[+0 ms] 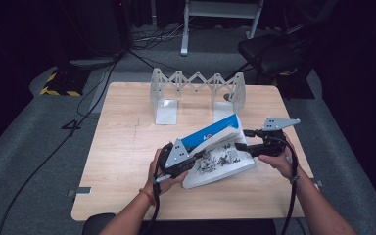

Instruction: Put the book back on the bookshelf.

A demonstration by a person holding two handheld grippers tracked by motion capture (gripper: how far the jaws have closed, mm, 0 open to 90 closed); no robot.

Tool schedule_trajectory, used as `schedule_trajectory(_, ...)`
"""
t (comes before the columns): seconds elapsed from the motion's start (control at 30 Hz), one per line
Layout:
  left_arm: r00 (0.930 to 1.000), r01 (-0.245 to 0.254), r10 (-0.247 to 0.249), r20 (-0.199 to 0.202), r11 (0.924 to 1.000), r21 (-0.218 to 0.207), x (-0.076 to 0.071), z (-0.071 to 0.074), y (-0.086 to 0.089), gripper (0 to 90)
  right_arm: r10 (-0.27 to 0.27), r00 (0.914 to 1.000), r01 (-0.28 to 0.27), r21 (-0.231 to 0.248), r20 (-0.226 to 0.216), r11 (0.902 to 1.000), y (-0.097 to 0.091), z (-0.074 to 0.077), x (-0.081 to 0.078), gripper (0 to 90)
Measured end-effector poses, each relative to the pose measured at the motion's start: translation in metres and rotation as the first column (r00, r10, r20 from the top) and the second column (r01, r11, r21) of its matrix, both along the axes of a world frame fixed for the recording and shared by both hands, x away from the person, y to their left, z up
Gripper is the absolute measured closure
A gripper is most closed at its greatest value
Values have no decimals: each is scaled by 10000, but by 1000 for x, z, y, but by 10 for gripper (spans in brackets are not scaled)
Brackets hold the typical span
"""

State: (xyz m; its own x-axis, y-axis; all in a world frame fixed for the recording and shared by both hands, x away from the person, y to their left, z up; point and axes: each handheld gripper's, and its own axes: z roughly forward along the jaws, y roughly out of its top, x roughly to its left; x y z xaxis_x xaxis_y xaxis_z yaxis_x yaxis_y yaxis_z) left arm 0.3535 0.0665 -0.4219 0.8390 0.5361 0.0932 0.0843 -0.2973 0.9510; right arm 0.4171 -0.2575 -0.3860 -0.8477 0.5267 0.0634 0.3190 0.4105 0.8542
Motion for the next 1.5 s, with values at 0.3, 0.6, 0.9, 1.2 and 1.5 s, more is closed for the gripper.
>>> schedule_trajectory(0.3,9998,-95,108,-172,9971,751,4,-8,-7,781,1030,9866,-1153,944,1263,9888,0,52,-20,628)
schedule_trajectory(0.6,9998,87,-59,-184,9870,1606,-3,-17,-15,789,633,9865,-651,68,1511,9979,2,41,-12,590)
schedule_trajectory(0.9,9998,17,2,-188,9947,1031,-3,-10,0,789,-380,9981,424,-900,490,9950,-44,-28,10,499)
schedule_trajectory(1.2,9997,51,-31,-260,9970,770,-1,-8,7,789,50,9992,-138,-2190,-405,9756,-37,-91,24,454)
schedule_trajectory(1.5,9987,308,-302,-422,9994,129,0,-5,10,788,1022,9941,-1016,-168,378,9947,-32,-78,12,536)
